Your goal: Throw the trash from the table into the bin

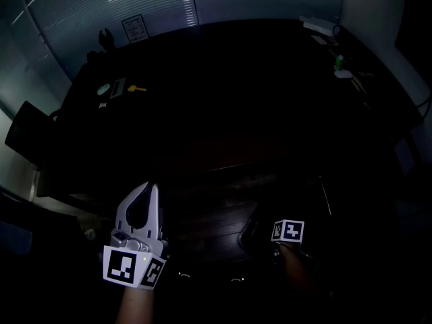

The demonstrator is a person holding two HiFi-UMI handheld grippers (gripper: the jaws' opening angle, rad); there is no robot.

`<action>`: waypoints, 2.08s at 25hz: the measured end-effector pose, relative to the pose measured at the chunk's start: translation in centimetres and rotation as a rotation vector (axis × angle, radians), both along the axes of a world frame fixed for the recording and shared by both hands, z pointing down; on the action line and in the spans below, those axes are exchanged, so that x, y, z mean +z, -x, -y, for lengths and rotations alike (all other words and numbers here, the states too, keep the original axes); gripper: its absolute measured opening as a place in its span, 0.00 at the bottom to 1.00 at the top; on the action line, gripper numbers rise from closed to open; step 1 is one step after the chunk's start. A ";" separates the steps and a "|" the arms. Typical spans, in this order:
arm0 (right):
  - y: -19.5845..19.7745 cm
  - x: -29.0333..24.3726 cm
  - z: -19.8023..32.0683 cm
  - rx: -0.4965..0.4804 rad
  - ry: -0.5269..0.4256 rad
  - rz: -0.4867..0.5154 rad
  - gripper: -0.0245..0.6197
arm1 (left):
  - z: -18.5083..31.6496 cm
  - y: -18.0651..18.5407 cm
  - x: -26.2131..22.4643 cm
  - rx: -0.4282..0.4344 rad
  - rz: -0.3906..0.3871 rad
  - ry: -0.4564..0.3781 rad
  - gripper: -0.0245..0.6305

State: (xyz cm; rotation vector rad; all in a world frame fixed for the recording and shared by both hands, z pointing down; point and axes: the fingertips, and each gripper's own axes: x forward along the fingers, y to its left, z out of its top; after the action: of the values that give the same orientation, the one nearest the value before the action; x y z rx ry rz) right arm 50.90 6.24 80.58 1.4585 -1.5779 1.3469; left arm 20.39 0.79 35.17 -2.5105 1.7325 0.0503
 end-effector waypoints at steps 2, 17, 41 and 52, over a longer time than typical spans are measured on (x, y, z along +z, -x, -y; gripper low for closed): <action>0.0 -0.2 0.2 0.004 -0.015 -0.002 0.22 | -0.1 0.2 0.1 -0.004 -0.001 0.001 0.04; 1.9 -18.8 5.5 -0.080 -0.666 -0.053 0.05 | -0.5 1.8 -2.0 -0.023 -0.033 -0.031 0.04; 14.5 -51.1 8.4 -0.225 -1.433 -0.176 0.05 | -2.8 10.7 -6.0 -0.117 -0.087 -0.060 0.04; 25.9 -54.3 8.6 -0.287 -1.473 -0.120 0.05 | -3.1 21.5 -8.0 -0.178 -0.095 -0.089 0.04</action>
State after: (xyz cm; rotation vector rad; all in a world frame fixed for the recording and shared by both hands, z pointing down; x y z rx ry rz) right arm 24.98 -2.41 26.28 1.7875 -2.6891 -0.3119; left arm -1.15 3.86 27.19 -2.3179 1.9366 0.2316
